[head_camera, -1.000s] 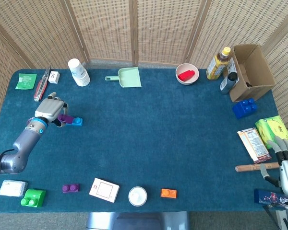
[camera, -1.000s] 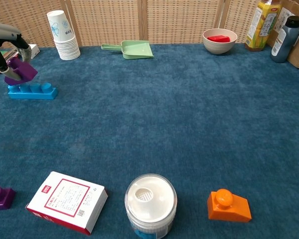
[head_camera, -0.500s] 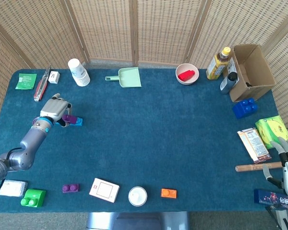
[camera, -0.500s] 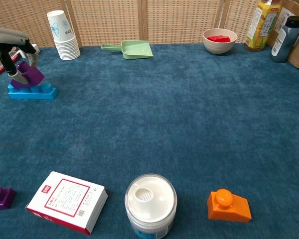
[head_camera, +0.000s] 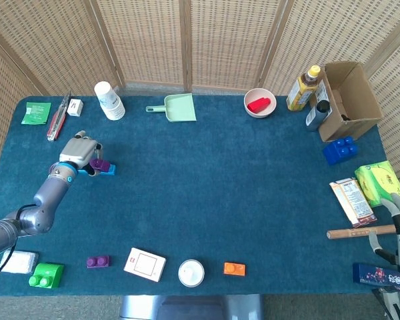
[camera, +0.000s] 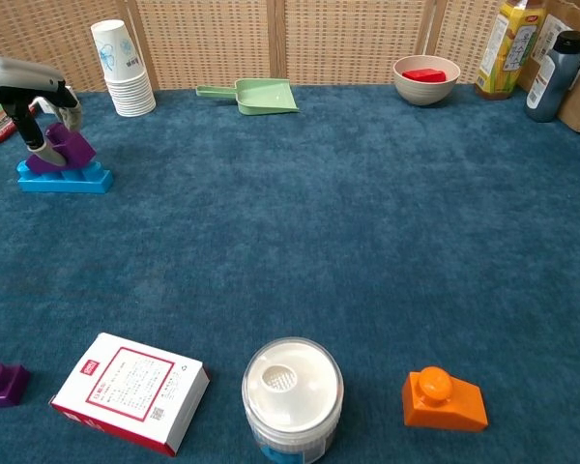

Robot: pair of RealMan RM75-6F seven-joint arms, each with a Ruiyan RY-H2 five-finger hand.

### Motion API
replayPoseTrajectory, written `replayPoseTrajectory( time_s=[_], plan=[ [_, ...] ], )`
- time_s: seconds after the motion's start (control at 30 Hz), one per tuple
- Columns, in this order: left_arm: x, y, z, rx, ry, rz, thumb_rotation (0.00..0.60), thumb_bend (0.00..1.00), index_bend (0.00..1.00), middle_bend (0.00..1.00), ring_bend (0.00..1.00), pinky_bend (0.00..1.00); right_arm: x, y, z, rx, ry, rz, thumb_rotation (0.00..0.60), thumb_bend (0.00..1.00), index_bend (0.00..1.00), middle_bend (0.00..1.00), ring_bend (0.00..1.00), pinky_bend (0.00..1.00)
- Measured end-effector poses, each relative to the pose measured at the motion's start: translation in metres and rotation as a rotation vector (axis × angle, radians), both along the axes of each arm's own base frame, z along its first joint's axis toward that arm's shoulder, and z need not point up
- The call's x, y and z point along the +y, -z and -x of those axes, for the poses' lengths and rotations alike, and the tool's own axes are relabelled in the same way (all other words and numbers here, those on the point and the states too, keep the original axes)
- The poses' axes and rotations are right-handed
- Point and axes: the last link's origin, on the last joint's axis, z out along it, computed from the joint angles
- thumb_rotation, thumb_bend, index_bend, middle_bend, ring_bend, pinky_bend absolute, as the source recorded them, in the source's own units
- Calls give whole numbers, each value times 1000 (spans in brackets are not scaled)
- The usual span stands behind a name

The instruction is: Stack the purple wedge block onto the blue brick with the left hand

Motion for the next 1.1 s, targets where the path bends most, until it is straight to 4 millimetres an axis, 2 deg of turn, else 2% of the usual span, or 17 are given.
replayPoseTrajectory(
  time_s=[1.1],
  plan=[
    [4,11,-5,12,-56,-24,600,302,671,335,187,0,6,-5,4,-10,14,4,583,372,155,90,0,28]
  ],
)
